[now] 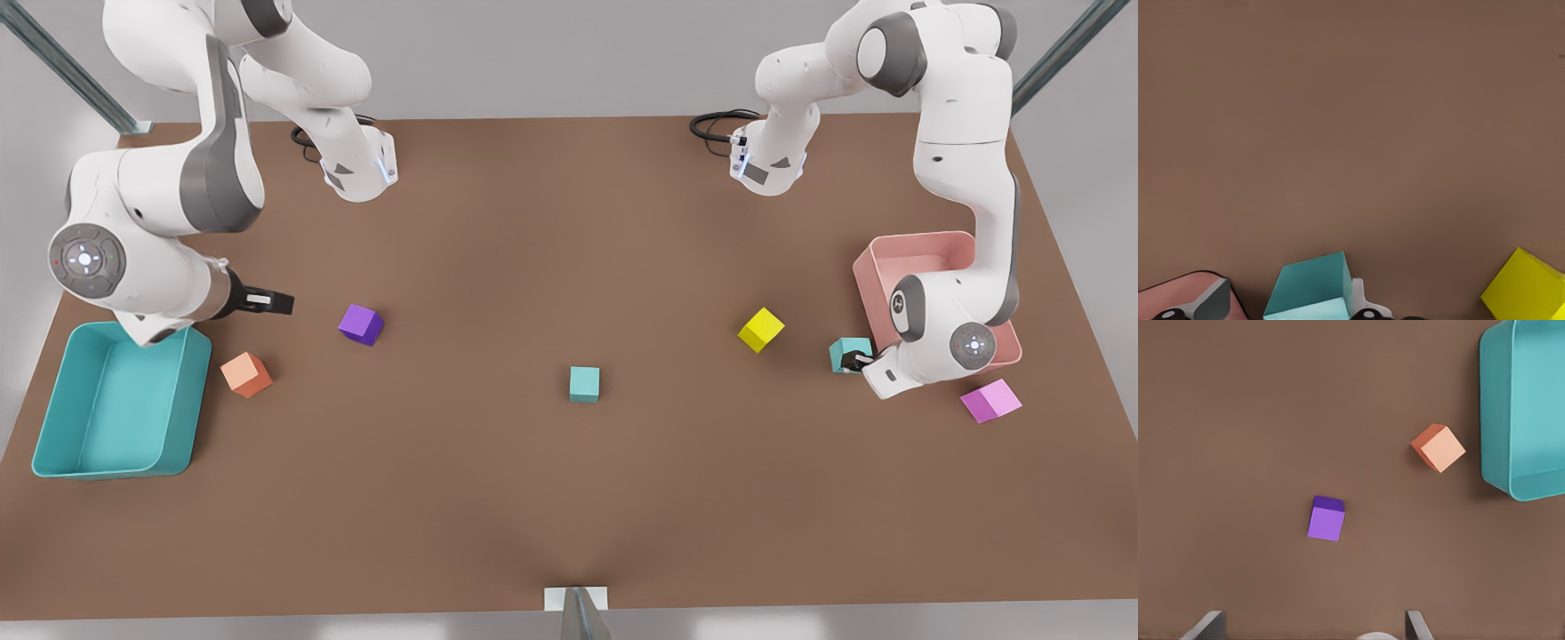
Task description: Stack the two blue cubes on top of each other
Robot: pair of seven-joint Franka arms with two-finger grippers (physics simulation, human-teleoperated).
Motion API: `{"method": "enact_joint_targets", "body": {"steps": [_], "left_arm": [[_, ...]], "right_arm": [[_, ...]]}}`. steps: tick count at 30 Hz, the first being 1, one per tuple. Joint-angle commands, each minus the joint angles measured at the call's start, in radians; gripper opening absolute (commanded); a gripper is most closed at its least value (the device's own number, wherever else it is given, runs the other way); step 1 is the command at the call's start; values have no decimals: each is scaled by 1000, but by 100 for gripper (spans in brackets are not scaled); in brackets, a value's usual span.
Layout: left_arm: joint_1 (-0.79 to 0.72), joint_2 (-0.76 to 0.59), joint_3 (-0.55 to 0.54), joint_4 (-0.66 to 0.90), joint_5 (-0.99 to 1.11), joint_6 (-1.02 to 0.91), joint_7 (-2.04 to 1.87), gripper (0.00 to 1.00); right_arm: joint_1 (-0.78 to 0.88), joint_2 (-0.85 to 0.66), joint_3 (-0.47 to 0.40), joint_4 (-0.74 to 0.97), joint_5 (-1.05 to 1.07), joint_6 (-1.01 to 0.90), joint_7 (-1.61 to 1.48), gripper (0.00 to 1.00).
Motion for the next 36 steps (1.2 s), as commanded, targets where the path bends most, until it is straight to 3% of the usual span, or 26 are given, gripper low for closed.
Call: {"method": "enact_joint_targets", "body": {"steps": [1, 36], "left_arm": [[0, -1, 0, 0, 1, 2, 15, 91], [-3, 27, 17, -29, 4, 8, -38, 91]], "right_arm": [[0, 0, 0, 0, 0, -6, -148, 100], [0, 46, 2, 14, -5, -15, -151, 100]]}}
